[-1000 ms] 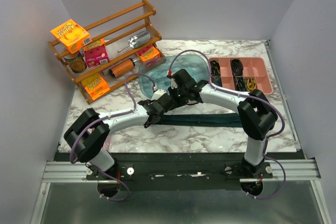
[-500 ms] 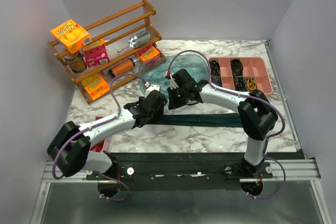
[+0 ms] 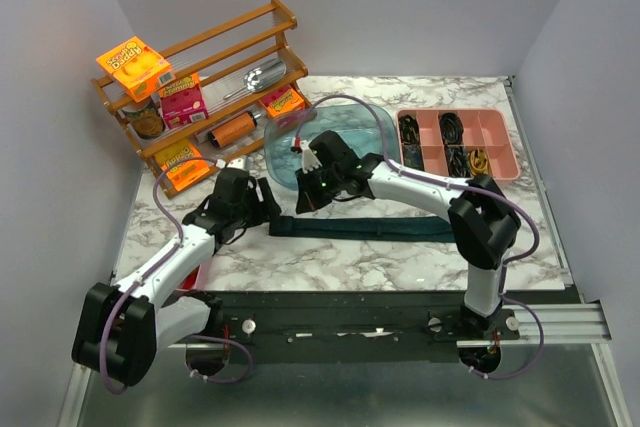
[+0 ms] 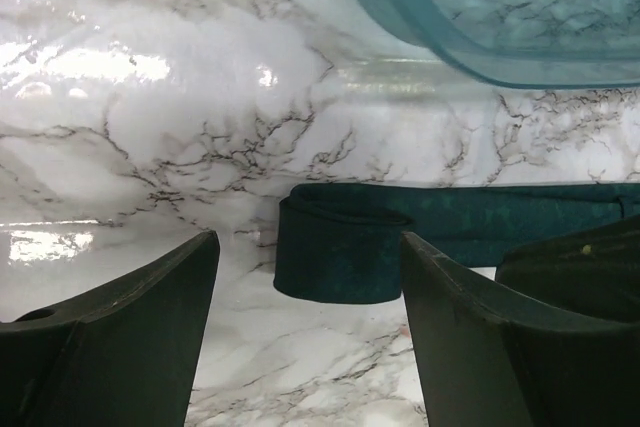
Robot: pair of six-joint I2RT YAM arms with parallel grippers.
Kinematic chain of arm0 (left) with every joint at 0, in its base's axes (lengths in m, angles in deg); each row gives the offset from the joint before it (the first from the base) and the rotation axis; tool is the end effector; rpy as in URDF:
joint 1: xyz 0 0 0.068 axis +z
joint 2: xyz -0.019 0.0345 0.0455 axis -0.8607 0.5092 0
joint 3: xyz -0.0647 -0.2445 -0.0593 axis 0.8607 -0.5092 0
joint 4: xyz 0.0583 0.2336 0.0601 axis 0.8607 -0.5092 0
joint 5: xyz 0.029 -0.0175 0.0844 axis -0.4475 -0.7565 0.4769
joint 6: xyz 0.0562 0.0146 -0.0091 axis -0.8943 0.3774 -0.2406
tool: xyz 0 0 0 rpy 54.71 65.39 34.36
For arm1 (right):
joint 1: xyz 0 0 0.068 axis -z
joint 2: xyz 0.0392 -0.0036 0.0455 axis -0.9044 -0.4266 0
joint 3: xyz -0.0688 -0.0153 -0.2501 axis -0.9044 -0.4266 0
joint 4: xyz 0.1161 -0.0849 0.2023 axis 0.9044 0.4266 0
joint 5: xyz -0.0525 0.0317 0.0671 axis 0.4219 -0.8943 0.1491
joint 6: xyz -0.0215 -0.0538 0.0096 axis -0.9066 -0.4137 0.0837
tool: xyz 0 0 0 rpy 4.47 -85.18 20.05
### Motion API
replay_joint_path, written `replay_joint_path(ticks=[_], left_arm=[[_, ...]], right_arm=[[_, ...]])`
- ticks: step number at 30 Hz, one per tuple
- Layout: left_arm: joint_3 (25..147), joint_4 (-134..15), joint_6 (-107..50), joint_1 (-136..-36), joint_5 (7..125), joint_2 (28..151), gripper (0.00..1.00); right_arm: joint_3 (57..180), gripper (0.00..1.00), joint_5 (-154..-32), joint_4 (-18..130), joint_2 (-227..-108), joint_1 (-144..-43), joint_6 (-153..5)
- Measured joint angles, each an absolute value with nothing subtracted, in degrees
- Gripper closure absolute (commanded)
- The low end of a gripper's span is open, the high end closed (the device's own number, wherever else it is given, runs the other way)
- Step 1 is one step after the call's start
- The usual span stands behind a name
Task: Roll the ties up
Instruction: Roll the tie at the center of the board.
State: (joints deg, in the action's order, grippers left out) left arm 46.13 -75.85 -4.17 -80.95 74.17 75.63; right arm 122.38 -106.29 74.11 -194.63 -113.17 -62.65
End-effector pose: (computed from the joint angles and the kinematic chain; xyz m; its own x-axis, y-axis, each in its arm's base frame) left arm 0.2015 -0.0796 0.1925 -0.7368 -0.3394 -0.5847 -0.0805 0.9028 -0.4224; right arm 0.2578 0.3137 0.2088 -0.7371 -0.3879 -0.5534 -0.6599 0.5900 0.4653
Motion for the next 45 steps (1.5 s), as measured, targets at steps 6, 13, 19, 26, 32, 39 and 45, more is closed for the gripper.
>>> replay_joint_path(ticks=[6,13,19,26,32,39,45], left_arm=[[40.69,-71.61,-2.2,-72.84,64.14,73.95,0.18],[38.09,-66.91,-0.76,-70.37,58.15,73.77,0.18],[36.41,-63.18,-0.28,-70.37,55.9,74.32,0.19],[34.22,-59.22,-0.13,-70.35,54.89,77.77,0.23],[33.35,-54.72,0.33,-70.33,52.57,81.03,0.32],[31.55,-46.52,1.84,-70.33,49.51,85.25,0.42],[30.46,-40.58,2.93,-70.33,48.14,87.85,0.43]], right_arm=[[126.92,1.0,-109.22,73.17,-200.36,-115.75,-62.63],[127.71,1.0,-108.61,73.34,-204.38,-116.16,-62.67],[128.23,1.0,-106.03,74.39,-205.32,-115.99,-62.67],[128.23,1.0,-105.31,74.74,-206.17,-115.36,-62.69],[128.21,1.0,-105.18,74.74,-206.17,-114.46,-62.67],[127.93,1.0,-105.83,74.68,-206.17,-113.37,-63.13],[127.51,1.0,-107.78,74.37,-206.17,-113.1,-63.98]])
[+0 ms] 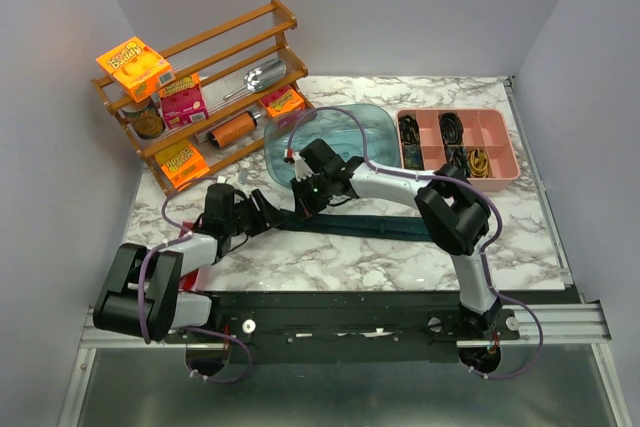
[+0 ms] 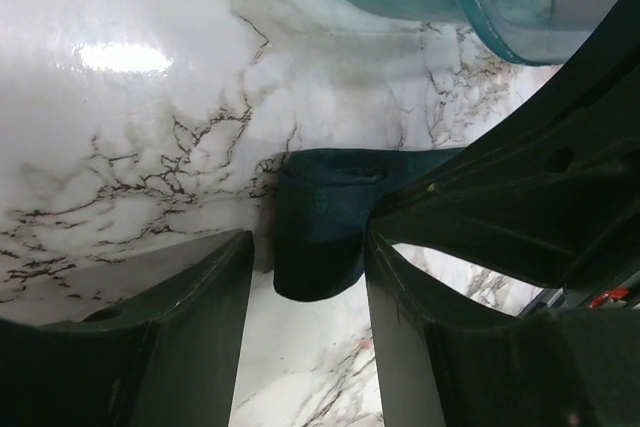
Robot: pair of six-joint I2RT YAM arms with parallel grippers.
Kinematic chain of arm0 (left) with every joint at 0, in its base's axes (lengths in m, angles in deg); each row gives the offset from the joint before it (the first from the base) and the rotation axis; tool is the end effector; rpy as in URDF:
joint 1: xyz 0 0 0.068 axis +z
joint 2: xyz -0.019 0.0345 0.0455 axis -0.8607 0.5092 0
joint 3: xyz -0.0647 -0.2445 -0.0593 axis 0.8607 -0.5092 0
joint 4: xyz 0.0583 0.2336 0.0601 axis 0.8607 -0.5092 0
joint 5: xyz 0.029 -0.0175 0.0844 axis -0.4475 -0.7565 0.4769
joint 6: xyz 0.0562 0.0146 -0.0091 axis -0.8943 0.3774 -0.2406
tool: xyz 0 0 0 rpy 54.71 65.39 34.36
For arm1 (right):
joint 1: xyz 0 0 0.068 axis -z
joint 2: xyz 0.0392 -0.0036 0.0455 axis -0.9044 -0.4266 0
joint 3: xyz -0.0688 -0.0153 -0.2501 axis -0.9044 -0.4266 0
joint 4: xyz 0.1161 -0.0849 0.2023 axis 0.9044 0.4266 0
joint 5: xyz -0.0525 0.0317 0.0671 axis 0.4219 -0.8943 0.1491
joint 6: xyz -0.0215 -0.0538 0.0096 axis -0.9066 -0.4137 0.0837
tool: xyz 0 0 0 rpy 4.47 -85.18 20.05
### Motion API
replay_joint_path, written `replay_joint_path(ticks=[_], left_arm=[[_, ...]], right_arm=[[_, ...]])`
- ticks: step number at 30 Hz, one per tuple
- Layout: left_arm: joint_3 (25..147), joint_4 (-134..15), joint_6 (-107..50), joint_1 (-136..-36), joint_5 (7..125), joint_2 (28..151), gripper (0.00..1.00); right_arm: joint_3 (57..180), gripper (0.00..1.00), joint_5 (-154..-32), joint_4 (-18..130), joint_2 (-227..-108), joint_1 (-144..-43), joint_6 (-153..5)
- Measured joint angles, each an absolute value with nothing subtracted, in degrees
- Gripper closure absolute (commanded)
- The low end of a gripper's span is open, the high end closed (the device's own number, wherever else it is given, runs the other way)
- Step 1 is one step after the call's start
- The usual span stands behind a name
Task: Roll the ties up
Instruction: Roll the tie at the center of the board.
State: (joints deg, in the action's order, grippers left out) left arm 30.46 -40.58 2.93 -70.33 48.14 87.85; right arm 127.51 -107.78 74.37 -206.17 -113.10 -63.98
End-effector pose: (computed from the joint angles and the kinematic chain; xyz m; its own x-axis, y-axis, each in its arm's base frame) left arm 0.2094 -0.0595 0.1258 -0.7789 -0.4739 -0.4108 -0.0201 0.6735 -0.7389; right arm 0.2757 0.3346 0.1549 -0.7627 -0.4506 -0.4640 -0.6431 0.6048 0.4697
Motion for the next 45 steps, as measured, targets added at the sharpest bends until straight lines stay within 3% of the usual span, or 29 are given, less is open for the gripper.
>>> replay_joint_path(ticks=[2,9,12,18,33,45], left_arm=[[30.48,-39.35,3.09,-70.33,48.05,88.66,0.47],[30.57,-35.61,3.54,-70.51,47.0,92.48,0.81],[30.57,-33.73,3.98,-70.81,46.32,93.4,0.91],[30.57,-33.17,3.96,-71.16,46.35,93.36,1.0],[34.86,-50.21,2.1,-71.84,52.12,83.61,1.0],[44.12,-65.65,-1.16,-79.6,63.98,81.8,1.0]], right_arm=[[127.25,0.99,-108.43,74.15,-206.17,-113.1,-64.29],[126.94,0.99,-109.04,74.02,-206.15,-113.1,-64.62],[126.94,1.0,-109.24,74.04,-206.15,-113.1,-64.62],[126.94,1.0,-109.2,74.07,-206.13,-113.1,-64.62],[126.99,1.0,-105.92,74.83,-204.84,-113.1,-64.66],[129.65,1.0,-105.72,75.14,-206.5,-113.06,-64.59]])
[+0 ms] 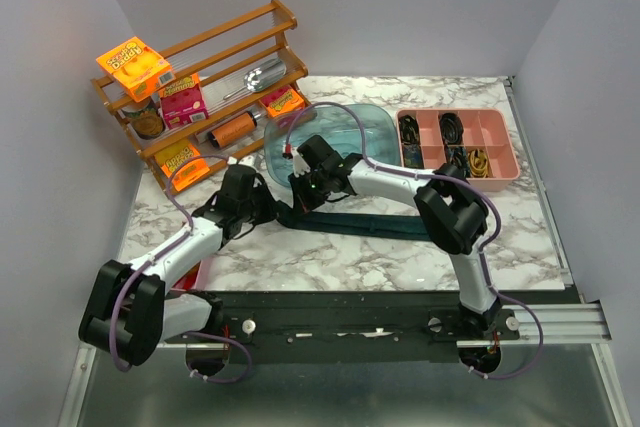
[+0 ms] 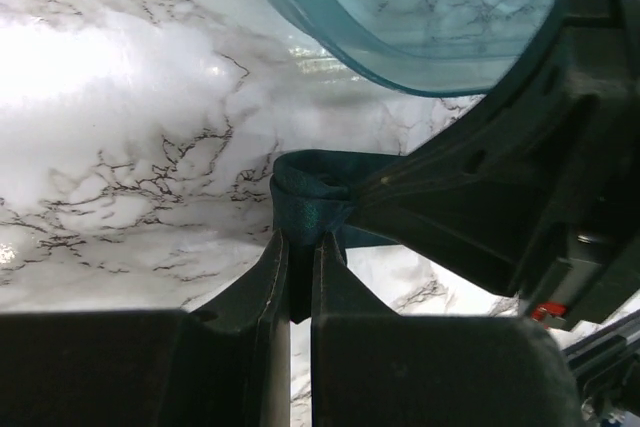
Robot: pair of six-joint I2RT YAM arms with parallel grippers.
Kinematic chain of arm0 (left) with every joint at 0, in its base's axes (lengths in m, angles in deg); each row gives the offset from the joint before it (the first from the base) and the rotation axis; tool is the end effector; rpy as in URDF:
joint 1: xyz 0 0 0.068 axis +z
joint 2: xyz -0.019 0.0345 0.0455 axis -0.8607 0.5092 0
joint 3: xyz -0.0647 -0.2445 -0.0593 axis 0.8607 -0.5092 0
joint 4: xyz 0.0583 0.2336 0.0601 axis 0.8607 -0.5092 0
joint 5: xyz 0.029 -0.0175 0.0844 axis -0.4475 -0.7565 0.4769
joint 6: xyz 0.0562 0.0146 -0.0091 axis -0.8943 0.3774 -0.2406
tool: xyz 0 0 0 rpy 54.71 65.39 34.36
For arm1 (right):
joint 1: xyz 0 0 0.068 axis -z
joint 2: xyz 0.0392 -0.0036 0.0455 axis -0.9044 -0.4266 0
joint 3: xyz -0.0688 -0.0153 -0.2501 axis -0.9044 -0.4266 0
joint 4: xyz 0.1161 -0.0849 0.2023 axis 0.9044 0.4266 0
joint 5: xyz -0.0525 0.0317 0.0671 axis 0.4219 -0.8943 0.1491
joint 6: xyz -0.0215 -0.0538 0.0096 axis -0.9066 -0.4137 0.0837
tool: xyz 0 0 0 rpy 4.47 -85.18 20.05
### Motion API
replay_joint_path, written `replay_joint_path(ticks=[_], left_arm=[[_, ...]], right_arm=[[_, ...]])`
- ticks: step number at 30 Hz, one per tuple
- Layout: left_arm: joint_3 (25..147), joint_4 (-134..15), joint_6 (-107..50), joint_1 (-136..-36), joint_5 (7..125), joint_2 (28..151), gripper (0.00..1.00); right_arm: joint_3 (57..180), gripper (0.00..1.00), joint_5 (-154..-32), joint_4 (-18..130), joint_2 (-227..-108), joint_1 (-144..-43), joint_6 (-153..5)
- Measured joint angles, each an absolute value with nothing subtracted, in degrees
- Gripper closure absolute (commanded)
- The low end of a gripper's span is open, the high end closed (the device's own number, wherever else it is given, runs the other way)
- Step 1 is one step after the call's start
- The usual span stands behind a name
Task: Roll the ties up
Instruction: Roll the tie at the center of the board.
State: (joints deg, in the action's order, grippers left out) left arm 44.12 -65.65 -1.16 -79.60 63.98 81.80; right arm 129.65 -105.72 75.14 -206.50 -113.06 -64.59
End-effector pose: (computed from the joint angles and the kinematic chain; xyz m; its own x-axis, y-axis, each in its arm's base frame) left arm 0.2155 -0.0873 0.1751 -0.7777 -0.3726 -0.5063 -0.0326 0.8282 -0.5594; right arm 0.2808 0.3378 0.1621 -0.7494 -0.4433 -0.4918 -0.6531 0.6169 0.4392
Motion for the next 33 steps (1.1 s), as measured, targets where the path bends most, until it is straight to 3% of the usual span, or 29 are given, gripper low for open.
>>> replay_joint_path(ticks=[15,33], left_arm=[[54.26,-77.64,-2.58,-89.65,78.17,85.1,1.0],[57.61,-82.04,-2.14,-93.89,84.75,87.24,1.0]], right_arm=[[131.05,1.0,-105.77,75.18,-208.58,-113.28,-64.55],[131.08,1.0,-105.72,75.22,-208.6,-113.41,-64.55]])
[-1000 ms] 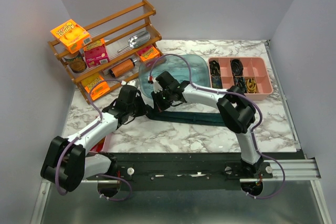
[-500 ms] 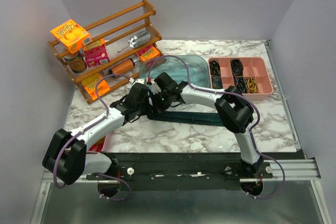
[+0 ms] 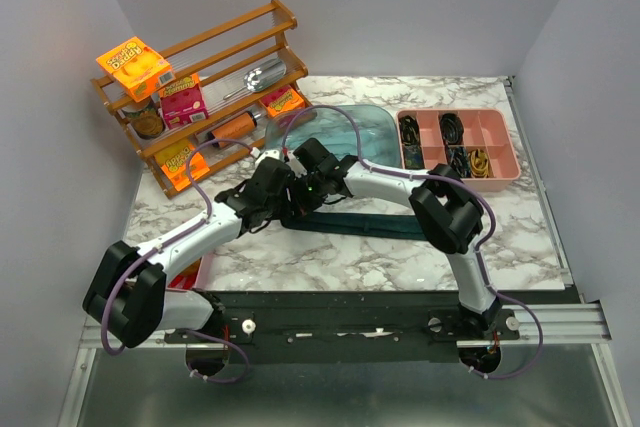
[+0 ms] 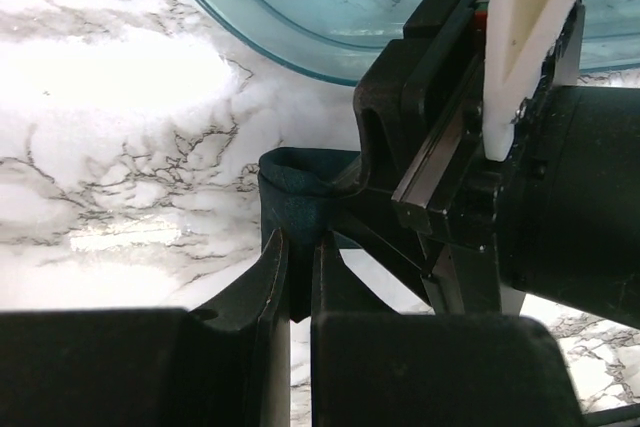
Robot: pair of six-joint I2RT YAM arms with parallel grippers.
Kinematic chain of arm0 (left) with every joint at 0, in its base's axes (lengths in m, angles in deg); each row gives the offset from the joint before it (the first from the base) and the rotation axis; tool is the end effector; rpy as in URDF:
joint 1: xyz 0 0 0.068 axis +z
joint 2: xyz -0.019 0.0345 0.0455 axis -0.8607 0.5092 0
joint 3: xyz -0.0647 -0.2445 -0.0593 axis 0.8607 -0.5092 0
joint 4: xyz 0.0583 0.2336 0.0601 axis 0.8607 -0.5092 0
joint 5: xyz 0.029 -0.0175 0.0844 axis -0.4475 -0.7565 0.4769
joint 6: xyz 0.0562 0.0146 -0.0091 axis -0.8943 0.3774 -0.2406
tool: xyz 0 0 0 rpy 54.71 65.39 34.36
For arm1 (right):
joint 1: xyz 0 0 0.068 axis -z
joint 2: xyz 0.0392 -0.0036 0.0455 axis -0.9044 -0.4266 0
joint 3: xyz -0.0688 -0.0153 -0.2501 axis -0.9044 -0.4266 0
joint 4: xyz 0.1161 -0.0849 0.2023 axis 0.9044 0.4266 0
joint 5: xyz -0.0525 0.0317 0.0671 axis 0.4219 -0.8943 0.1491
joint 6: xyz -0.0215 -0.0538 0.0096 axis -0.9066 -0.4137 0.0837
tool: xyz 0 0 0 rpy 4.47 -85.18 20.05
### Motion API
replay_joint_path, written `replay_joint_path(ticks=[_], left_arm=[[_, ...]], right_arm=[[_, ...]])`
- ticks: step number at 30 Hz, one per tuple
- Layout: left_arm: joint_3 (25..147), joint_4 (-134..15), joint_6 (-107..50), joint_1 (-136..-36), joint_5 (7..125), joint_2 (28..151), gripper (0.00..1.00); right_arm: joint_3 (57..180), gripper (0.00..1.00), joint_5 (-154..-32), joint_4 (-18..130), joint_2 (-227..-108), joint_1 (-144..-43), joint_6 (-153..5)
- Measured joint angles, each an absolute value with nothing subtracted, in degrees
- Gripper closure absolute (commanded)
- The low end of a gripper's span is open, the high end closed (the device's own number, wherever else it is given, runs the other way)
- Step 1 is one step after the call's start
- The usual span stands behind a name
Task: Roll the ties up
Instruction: Roll the tie at the center of the board.
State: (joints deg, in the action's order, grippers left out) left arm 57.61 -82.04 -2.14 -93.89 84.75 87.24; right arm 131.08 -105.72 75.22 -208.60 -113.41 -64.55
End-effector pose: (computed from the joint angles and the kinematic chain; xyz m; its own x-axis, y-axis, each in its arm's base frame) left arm 0.2134 -0.1371 0.2029 -0.7813 -0.1961 -0.5925 -0.0267 0.9590 -0.2821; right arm 0.2825 0.3438 0.1538 -0.7513 -0.4522 -0.4806 -0.6526 0.6175 0.4391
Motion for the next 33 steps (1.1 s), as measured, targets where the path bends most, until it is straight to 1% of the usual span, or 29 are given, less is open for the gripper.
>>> replay_joint_path(ticks=[8,18,25,33], left_arm=[[60.08,-89.36,-2.07,-94.29,89.84,87.24,1.0],[62.77,-100.92,-1.35,-95.44,99.22,88.77,1.0],[64.56,-105.01,-0.06,-97.91,104.97,92.53,1.0],[66.7,-107.09,1.27,-102.7,109.05,99.04,1.0]], right_arm=[[130.73,1.0,-105.31,75.42,-206.46,-113.41,-64.53],[127.53,1.0,-103.3,75.31,-196.64,-112.6,-63.92],[124.26,1.0,-102.05,75.27,-193.84,-110.59,-63.89],[119.82,1.0,-100.83,75.4,-193.69,-106.66,-63.5]])
